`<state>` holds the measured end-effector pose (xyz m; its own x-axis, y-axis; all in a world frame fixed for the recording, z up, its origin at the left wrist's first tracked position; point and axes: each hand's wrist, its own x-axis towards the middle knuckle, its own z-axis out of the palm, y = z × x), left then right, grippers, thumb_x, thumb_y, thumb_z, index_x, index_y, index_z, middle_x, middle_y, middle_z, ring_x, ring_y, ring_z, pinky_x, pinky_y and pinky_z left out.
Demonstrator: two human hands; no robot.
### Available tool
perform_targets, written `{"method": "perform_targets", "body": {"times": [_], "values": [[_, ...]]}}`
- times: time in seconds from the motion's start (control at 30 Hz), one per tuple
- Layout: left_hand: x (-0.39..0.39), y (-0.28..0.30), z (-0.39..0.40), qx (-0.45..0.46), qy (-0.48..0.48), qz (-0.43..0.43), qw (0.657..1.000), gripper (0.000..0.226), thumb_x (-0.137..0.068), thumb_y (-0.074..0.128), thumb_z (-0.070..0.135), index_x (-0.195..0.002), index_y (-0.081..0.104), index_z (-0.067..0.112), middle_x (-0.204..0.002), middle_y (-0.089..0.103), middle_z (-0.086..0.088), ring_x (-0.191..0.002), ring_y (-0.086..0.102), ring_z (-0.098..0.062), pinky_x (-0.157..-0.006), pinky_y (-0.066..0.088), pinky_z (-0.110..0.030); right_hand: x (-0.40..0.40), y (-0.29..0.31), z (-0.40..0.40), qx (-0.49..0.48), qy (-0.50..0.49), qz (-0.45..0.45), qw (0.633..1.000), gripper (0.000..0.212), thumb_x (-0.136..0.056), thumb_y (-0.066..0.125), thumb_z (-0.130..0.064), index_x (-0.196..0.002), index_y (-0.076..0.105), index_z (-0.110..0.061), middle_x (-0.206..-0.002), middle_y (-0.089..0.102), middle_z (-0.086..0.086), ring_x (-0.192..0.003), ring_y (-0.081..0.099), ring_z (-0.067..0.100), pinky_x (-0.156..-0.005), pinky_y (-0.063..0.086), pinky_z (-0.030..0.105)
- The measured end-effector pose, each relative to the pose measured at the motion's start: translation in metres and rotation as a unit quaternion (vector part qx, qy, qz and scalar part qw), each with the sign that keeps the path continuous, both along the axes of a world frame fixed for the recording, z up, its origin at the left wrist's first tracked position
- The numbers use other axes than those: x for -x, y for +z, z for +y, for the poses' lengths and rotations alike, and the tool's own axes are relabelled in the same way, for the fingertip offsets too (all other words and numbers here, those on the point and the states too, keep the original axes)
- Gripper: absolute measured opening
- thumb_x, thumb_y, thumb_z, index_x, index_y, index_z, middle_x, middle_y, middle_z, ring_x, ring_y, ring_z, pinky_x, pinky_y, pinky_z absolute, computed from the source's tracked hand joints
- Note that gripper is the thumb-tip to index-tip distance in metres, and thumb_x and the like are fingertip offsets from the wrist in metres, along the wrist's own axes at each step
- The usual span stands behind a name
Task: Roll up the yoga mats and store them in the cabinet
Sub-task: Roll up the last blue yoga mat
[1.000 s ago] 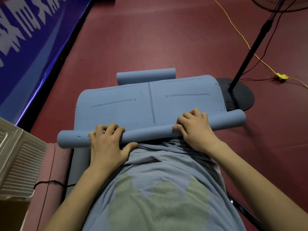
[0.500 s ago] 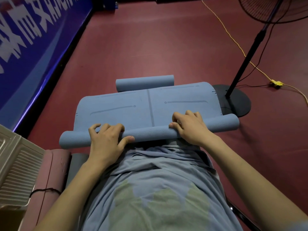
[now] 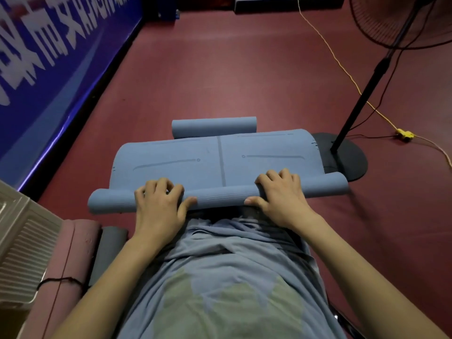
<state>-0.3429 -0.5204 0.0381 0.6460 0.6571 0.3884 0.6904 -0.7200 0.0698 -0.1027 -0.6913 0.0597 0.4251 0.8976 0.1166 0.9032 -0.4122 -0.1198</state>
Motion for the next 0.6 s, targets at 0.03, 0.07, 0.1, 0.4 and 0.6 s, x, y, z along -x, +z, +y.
{"method": "perform_targets", "body": {"times": [0.03,0.07,0.1,0.4,0.6], "values": [[0.0,0.0,-0.003,-0.012,-0.003,0.001,1.0,0.049,-0.092,0.043,0.061,-0.089,0.067,0.018,-0.094,0.056,-0.003,-0.093,0.048,-0.03,-0.083,0.031,-0.045,-0.001,0.001,0.001,-0.006,-0.002,0.019,1.0,0.062,-0.09,0.046,-0.073,-0.128,0.053,-0.025,-0.124,0.058,-0.002,-0.108,0.044,0.029,-0.096,0.032,0.044],[0.001,-0.001,-0.005,-0.023,-0.008,-0.002,1.0,0.051,-0.092,0.044,0.062,-0.092,0.067,0.016,-0.093,0.058,-0.004,-0.091,0.05,-0.031,-0.084,0.034,-0.046,-0.002,0.003,0.001,-0.017,-0.002,0.037,0.999,0.059,-0.091,0.049,-0.07,-0.128,0.05,-0.025,-0.126,0.059,-0.003,-0.108,0.045,0.029,-0.097,0.033,0.045],[0.001,-0.001,-0.007,-0.032,-0.014,-0.01,0.999,0.054,-0.09,0.048,0.064,-0.098,0.067,0.014,-0.092,0.06,-0.005,-0.09,0.054,-0.031,-0.087,0.036,-0.047,-0.002,0.004,0.002,-0.028,-0.001,0.051,0.998,0.052,-0.092,0.051,-0.067,-0.121,0.048,-0.025,-0.124,0.061,-0.003,-0.104,0.044,0.029,-0.095,0.033,0.046],[0.004,-0.003,-0.003,-0.04,-0.031,-0.051,0.997,0.054,-0.082,0.064,0.069,-0.092,0.066,0.015,-0.085,0.068,-0.002,-0.085,0.064,-0.029,-0.118,0.029,-0.052,-0.02,0.009,0.024,0.014,0.011,0.07,0.997,0.038,-0.096,0.044,-0.065,-0.099,0.044,-0.028,-0.112,0.062,-0.006,-0.097,0.035,0.02,-0.093,0.033,0.046],[-0.008,-0.001,0.011,0.022,-0.027,-0.009,0.999,0.07,-0.071,0.054,0.082,-0.095,0.066,0.017,-0.091,0.069,-0.002,-0.093,0.063,-0.03,-0.099,0.038,-0.051,-0.024,0.006,0.033,-0.027,0.003,0.059,0.998,0.037,-0.097,0.048,-0.061,-0.099,0.057,-0.025,-0.109,0.054,0.0,-0.111,0.041,0.026,-0.091,0.031,0.04]]}}
